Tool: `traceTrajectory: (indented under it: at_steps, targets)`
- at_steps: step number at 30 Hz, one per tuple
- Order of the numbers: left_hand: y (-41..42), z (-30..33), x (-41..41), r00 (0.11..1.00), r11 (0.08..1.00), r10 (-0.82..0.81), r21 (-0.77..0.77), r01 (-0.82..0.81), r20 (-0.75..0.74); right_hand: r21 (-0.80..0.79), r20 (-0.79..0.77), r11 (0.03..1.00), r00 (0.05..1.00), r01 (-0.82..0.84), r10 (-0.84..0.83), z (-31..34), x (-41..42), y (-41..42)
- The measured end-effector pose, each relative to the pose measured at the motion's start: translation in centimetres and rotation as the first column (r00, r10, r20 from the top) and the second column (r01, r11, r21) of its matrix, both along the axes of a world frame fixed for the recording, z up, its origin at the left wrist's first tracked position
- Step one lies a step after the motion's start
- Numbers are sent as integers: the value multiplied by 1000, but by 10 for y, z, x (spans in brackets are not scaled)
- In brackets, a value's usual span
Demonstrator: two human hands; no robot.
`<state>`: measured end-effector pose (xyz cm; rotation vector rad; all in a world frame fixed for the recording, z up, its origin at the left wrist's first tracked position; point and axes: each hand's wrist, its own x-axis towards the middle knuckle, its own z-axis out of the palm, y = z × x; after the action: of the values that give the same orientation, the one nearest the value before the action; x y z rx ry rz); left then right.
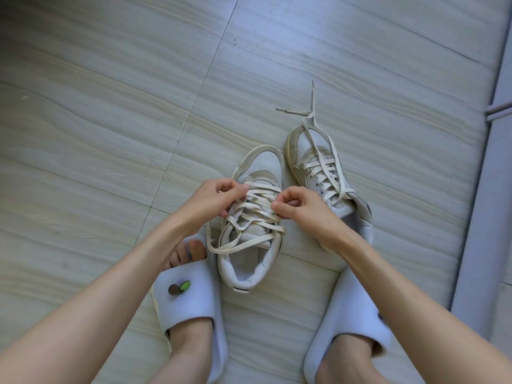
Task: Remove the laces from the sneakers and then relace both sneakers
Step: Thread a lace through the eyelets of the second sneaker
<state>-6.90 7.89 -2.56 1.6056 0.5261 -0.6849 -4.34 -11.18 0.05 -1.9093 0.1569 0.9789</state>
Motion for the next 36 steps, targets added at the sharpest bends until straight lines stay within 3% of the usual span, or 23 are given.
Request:
traceTrajectory:
  at_steps: [4, 8, 10, 12, 15, 19, 23, 28, 34, 36]
  targets:
    - [-6, 0, 6, 995, 992, -89, 91, 85, 52, -85, 58, 996, 998, -16, 21, 0, -3, 1]
    - [-2, -2, 1, 1000, 1000, 3, 19, -3, -3, -109, 77, 991, 995, 79, -70, 3, -5, -1]
    - [2, -1, -5, 998, 998, 56, 23, -56, 20, -124, 156, 991, 987, 53, -33, 3, -7, -1]
    - [3, 1, -9, 988, 984, 26, 170, -52, 152, -179, 238, 984, 970, -7, 50, 5, -12, 3]
    - [-3, 8, -10, 932, 903, -188, 428, 40, 310, -308, 299, 944, 930, -119, 214, 6, -19, 9]
    - [-11, 7, -10, 891, 783, -390, 593, 188, 232, -467, 301, 851, 862, -239, 408, 7, -19, 18]
    - [-8, 7, -12, 911, 838, -349, 508, 198, 220, -472, 250, 822, 846, -318, 471, 6, -13, 19]
    - [-5, 11, -14, 933, 879, -295, 441, 181, 205, -338, 252, 856, 839, -390, 482, 8, -11, 6]
    - [0, 17, -12, 957, 909, -267, 358, 212, 112, -380, 235, 757, 736, -531, 635, 15, -5, -20]
    - [2, 19, -12, 960, 909, -264, 355, 218, 88, -367, 247, 780, 755, -508, 608, 16, -4, -17]
